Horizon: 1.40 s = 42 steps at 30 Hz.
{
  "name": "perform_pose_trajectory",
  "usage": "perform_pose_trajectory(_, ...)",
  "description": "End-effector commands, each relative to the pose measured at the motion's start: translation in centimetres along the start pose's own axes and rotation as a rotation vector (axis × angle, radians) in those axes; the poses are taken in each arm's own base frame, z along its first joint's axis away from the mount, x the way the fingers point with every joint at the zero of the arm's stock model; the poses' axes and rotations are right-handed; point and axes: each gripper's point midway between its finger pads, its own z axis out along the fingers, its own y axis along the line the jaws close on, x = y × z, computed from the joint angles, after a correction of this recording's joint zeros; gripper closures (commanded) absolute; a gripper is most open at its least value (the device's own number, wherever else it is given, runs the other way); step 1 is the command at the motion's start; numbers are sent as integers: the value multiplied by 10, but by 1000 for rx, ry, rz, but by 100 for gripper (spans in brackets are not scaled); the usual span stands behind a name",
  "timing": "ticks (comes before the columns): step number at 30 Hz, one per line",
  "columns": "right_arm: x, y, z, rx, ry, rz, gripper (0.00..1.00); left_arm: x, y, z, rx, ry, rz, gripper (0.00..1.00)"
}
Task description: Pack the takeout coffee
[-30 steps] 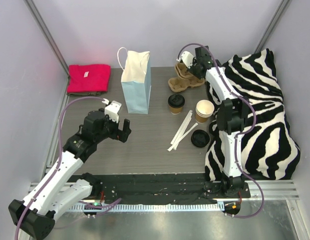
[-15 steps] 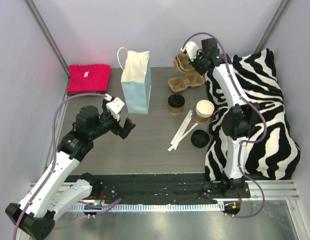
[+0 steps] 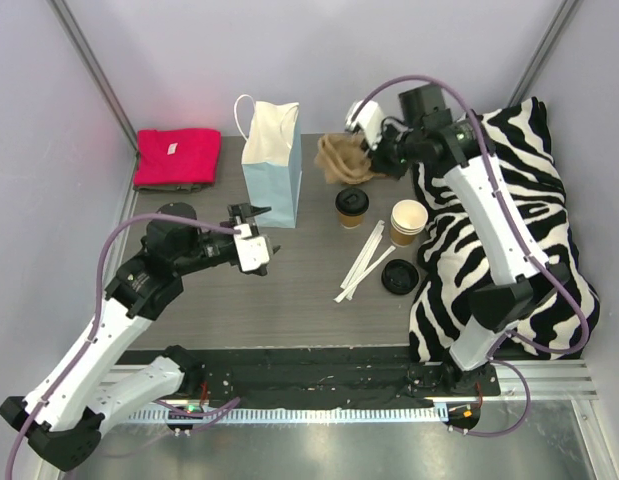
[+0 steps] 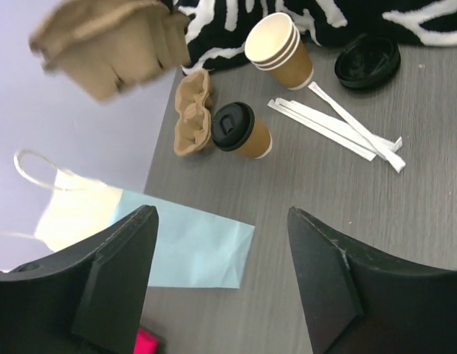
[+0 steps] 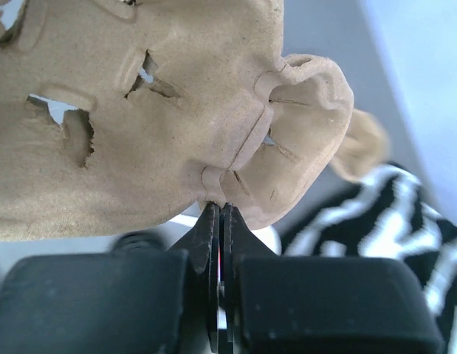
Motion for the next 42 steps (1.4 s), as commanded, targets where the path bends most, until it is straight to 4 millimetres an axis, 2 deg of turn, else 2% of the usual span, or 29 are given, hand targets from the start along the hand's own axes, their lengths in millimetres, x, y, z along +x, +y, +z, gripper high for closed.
perform_pose_trajectory(1, -7, 79, -16, -193, 9, -7, 99, -20, 7, -10, 19, -11, 206, 29)
perform_pose_trajectory(2, -13, 94, -19, -222, -2, -22, 99, -21, 7, -12, 16, -5, 207, 31)
perform_pose_trajectory(4, -12, 109, -19, -254, 12, -20, 99, -24, 2, -22, 19, -9, 197, 38)
perform_pose_trajectory(6, -16, 123, -19, -281, 13, -27, 99, -29, -6, -35, 18, -29, 213, 39)
perform_pose_trajectory(9, -17, 140, -14, -323, 22, -34, 99, -24, -18, -41, 41, -20, 230, 40)
perform_pose_trajectory(16, -17, 172, -3, -388, 43, -50, 99, -26, -24, -36, 112, -19, 255, 48)
perform_pose_trajectory(24, -19, 190, -1, -408, 56, -108, 99, -26, -33, -27, 188, -25, 376, 54)
perform_pose_trajectory(29, -19, 199, -1, -410, 60, -154, 99, -31, -33, -25, 188, -43, 387, 58)
perform_pose_trajectory(34, -17, 202, 2, -415, 71, -164, 99, -35, -31, -26, 178, -57, 394, 60)
perform_pose_trajectory(42, -11, 202, 6, -410, 91, -165, 99, -32, -36, -31, 196, -43, 379, 61)
